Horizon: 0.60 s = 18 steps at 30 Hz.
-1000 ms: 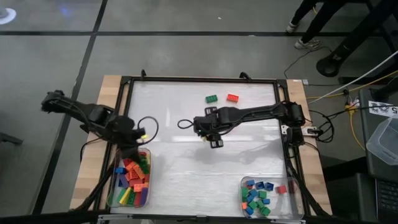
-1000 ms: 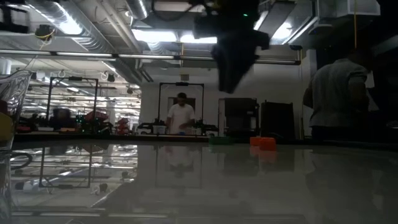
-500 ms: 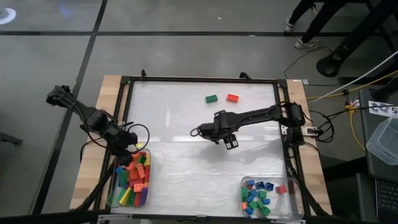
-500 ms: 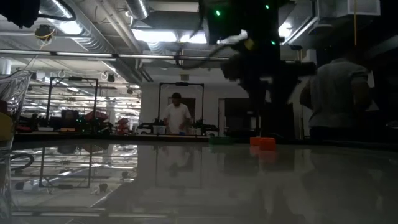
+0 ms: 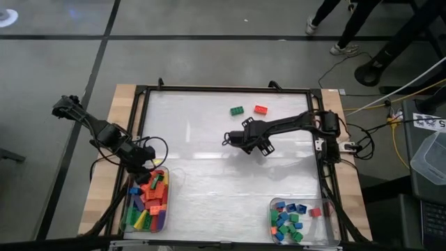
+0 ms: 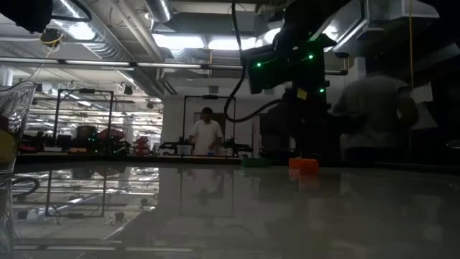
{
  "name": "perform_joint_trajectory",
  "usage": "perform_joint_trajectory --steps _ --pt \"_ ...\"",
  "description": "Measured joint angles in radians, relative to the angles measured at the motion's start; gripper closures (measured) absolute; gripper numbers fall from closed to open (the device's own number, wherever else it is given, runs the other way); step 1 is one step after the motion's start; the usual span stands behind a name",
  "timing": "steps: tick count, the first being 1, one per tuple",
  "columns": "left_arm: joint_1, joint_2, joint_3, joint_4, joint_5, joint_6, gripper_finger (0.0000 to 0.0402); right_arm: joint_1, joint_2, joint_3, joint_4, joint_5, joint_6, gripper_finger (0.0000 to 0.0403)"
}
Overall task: Sort blocks by size
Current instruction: Put the large orange game piece into the left transparent bin
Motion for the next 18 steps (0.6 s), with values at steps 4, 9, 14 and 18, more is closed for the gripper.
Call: perform_joint_trajectory --steps 4,9,14,18 --pt "0.000 0.000 0.000 0.000 -0.009 0.000 0.0229 -0.020 0.000 -0.001 0.047 -0.026 -0.045 0.0155" --pt "0.000 0.000 0.000 0.000 -0.021 0.000 0.0229 -0.028 0.006 -0.002 0.085 -0.155 -0.094 0.0155" --pt "0.000 0.000 0.000 0.000 -0.022 0.017 0.0229 -0.026 0.041 -0.001 0.089 -0.178 -0.082 0.0159" --pt "0.000 0.000 0.000 0.000 -0.038 0.058 0.0229 -0.025 0.055 0.002 0.081 -0.221 -0.054 0.0197"
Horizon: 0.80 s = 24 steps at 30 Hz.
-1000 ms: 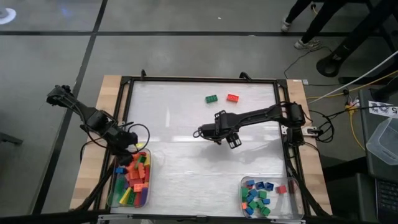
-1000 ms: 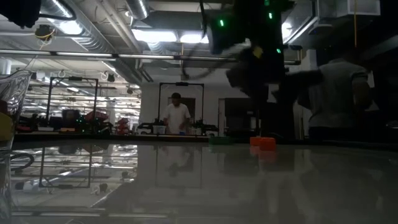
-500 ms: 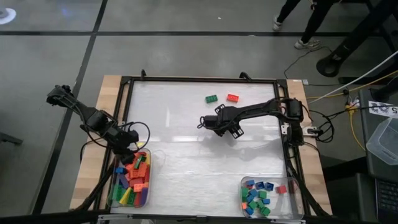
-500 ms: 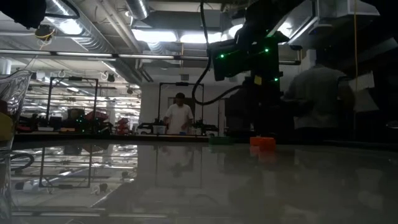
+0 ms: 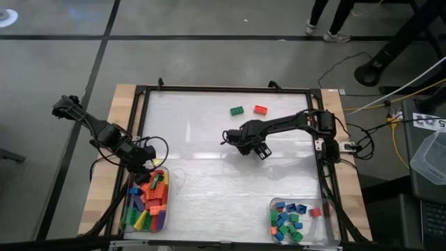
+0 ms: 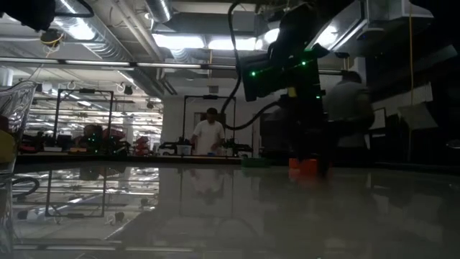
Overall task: Sort blocks by size
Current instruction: Put the large orange game piece into the left transparent bin
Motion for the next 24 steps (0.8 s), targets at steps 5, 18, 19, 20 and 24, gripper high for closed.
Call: perform_joint_trajectory --steps 5,18,19,20,24 --pt "0.000 0.000 0.000 0.000 -0.051 0.018 0.0229 -0.002 0.003 0.015 -0.010 -0.060 0.084 0.0269" --pt "0.001 0.001 0.000 0.059 -0.341 0.039 0.0229 0.133 0.011 0.177 0.456 -0.368 0.217 0.0248" --pt "0.001 0.002 0.000 0.073 -0.370 0.025 0.0229 0.147 0.011 0.188 0.504 -0.361 0.216 0.0242" --pt "0.002 0.002 0.000 0.086 -0.401 0.009 0.0229 0.160 0.011 0.199 0.545 -0.341 0.215 0.0239" --pt "0.016 0.003 -0.002 0.175 -0.548 -0.180 0.0229 0.202 0.011 0.222 0.752 -0.190 0.207 0.0248"
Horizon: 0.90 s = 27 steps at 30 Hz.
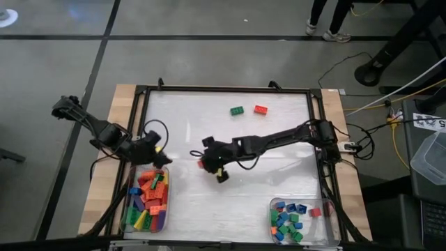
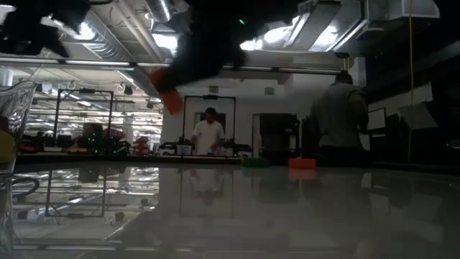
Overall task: Sort blocks by size
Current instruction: Put the large orange game piece into the left transparent bin
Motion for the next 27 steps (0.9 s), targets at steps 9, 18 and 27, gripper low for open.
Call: perform_joint_trajectory --steps 9,18,27 --pt "0.068 0.097 -0.056 0.232 -0.180 -0.137 0.0229 0.013 0.000 0.000 0.280 0.254 0.006 0.0249" --pt "0.153 0.242 -0.056 0.447 -0.189 -0.011 0.0229 0.013 0.001 0.000 0.245 0.340 0.186 0.0257" --pt "0.159 0.248 -0.056 0.484 -0.167 -0.010 0.0229 0.013 0.002 0.000 -0.020 0.339 0.353 0.0244"
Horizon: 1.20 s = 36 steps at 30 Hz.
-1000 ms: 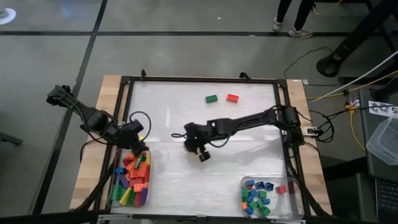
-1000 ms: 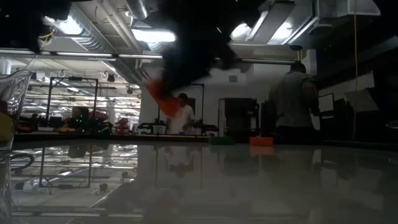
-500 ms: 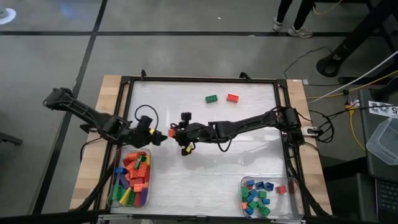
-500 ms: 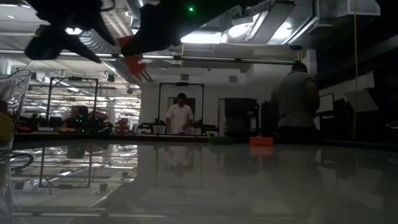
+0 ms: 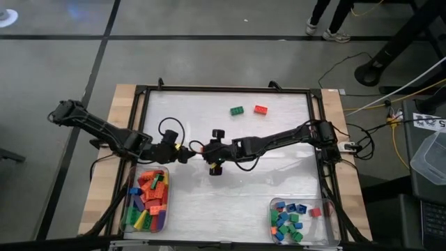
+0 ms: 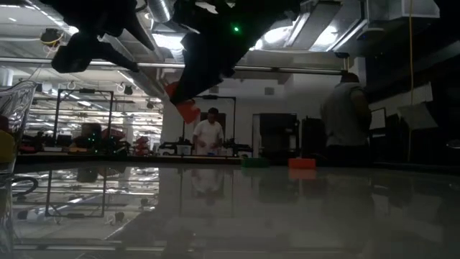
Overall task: Sort blocks by size
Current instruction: Put the large orange game piece into the left transparent bin
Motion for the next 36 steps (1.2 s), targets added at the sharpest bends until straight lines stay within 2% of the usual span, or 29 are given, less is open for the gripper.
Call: perform_joint_trajectory --steps 5,13,25,36 --pt "0.024 0.047 0.000 0.008 -0.028 -0.003 0.0229 0.000 0.000 0.000 -0.010 0.000 0.039 0.0249" --pt "0.065 0.150 0.000 0.143 -0.027 0.062 0.0229 0.000 0.000 0.000 -0.005 -0.001 0.044 0.0249" --pt "0.102 0.203 0.001 0.180 -0.017 0.081 0.0229 0.000 0.000 -0.001 0.037 -0.026 0.045 0.0250" --pt "0.119 0.234 0.000 0.230 -0.012 0.160 0.0238 0.000 0.000 -0.003 0.053 -0.038 0.041 0.0250"
